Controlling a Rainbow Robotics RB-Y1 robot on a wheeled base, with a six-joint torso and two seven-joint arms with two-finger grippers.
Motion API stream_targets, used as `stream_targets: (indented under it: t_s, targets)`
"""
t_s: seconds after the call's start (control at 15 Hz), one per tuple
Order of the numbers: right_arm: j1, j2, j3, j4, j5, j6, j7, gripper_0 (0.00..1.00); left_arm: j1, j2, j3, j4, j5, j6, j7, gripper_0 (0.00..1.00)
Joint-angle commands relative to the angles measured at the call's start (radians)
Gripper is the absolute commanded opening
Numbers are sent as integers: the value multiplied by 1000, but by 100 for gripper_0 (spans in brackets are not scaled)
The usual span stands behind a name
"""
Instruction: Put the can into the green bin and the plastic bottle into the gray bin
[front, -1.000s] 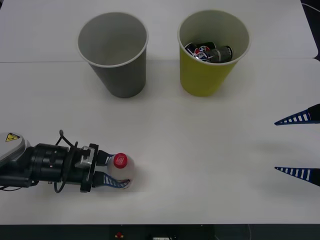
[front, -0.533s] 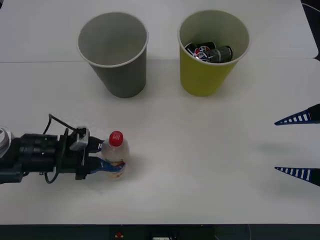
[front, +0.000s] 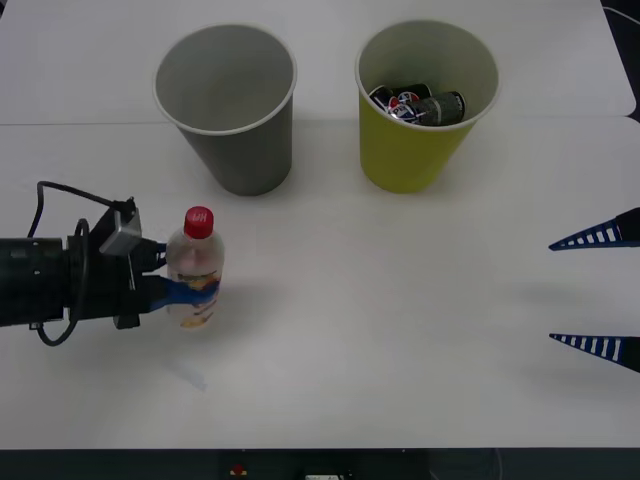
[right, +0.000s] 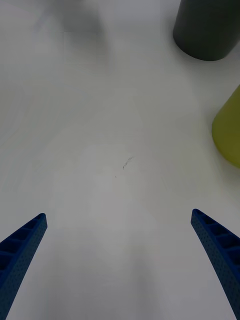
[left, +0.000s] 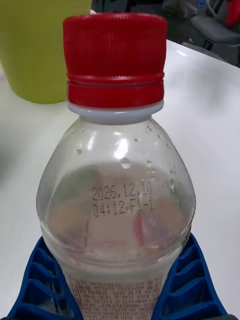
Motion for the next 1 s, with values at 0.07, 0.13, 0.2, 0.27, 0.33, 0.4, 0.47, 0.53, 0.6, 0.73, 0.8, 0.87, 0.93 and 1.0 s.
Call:
stream_targets:
  t_s: [0.07,0.13,0.2,0.27,0.33,0.4,0.47,0.53,0.6,0.73,0.8,0.87,0.93,1.0]
  targets:
    - [0,0,0,0,0,0,0,100,2,5,66,-66,-99,0,167,0]
    - [0,0,0,0,0,0,0,100,3,10,94,-97,-148,-6,235,0]
    - [0,0,0,0,0,0,0,100,2,13,124,-124,-183,-26,316,0]
    - [0,0,0,0,0,0,0,100,2,16,150,-150,-211,-49,385,0]
    - [0,0,0,0,0,0,0,100,2,22,180,-184,-240,-71,454,0]
    - [0,0,0,0,0,0,0,100,2,36,209,-222,-269,-94,531,0]
    - [0,0,0,0,0,0,0,100,2,48,239,-259,-290,-115,604,0]
    - [0,0,0,0,0,0,0,100,0,63,261,-290,-301,-126,669,0]
    - [0,0,0,0,0,0,0,100,-7,85,264,-310,-306,-126,721,0]
    - [0,0,0,0,0,0,0,100,-56,131,264,-327,-309,-126,799,0]
    - [0,0,0,0,0,0,0,100,-79,145,264,-327,-310,-126,804,0]
    - [0,0,0,0,0,0,0,100,-122,158,264,-313,-313,-154,828,0]
    - [0,0,0,0,0,0,0,100,-187,157,264,-287,-315,-215,842,0]
    - [0,0,0,0,0,0,0,100,-244,155,264,-258,-316,-258,842,0]
